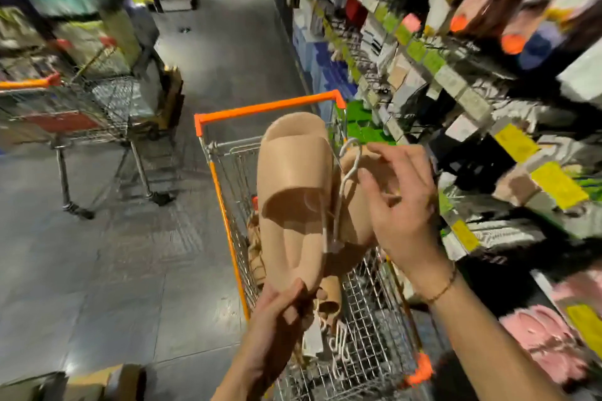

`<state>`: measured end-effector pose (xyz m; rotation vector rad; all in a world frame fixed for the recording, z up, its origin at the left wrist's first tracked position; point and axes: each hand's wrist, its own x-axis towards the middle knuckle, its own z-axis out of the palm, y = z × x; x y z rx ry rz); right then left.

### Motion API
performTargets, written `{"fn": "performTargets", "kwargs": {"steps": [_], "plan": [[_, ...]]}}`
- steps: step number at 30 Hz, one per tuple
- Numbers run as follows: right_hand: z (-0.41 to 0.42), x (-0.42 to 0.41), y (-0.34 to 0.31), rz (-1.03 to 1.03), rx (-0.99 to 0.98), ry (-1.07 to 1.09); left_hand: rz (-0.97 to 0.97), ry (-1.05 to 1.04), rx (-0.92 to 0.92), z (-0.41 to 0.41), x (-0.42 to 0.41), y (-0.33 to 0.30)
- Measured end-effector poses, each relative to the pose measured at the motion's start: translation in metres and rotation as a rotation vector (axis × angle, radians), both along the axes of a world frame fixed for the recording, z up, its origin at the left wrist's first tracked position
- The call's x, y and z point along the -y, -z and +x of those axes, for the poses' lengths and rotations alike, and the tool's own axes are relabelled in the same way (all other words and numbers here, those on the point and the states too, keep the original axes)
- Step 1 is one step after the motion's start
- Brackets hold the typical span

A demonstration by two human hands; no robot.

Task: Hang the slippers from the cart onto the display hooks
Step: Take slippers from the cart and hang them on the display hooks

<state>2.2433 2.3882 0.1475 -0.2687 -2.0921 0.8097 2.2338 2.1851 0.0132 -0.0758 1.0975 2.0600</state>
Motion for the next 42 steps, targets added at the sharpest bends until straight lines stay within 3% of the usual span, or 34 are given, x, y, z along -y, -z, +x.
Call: {"fn": "performTargets", "kwargs": {"steps": [3, 8, 12, 15, 25, 31, 34, 37, 40, 42], "plan": [[-0.005, -0.025, -0.060, 0.275, 0.097, 0.103, 0.054, 0.092, -0.029, -0.003, -0.024, -0.031], [0.043, -0.063, -0.143, 0.387, 0.105, 0.238, 0.178, 0.207, -0.126, 0.001, -0.080, -0.090], [0.104, -0.087, -0.191, 0.316, 0.203, 0.334, 0.306, 0.317, -0.180, 0.020, -0.123, -0.135], [0.148, -0.099, -0.219, 0.223, 0.109, 0.343, 0.389, 0.397, -0.196, 0.043, -0.155, -0.160], [0.241, -0.111, -0.326, 0.287, 0.019, 0.609, 0.431, 0.693, -0.256, 0.106, -0.229, -0.193], [0.276, -0.105, -0.356, 0.314, 0.101, 0.795, 0.228, 0.734, -0.633, 0.121, -0.252, -0.232], [0.292, -0.109, -0.364, 0.270, 0.047, 0.838, 0.242, 0.511, -0.862, 0.127, -0.273, -0.279], [0.304, -0.112, -0.371, 0.215, -0.016, 0.824, 0.301, 0.197, -1.243, 0.138, -0.299, -0.336], [0.317, -0.114, -0.380, 0.145, -0.066, 0.866, 0.123, -0.068, -1.575, 0.147, -0.319, -0.389], [0.327, -0.115, -0.389, 0.069, -0.112, 0.839, 0.131, -0.020, -1.822, 0.150, -0.318, -0.420]]}}
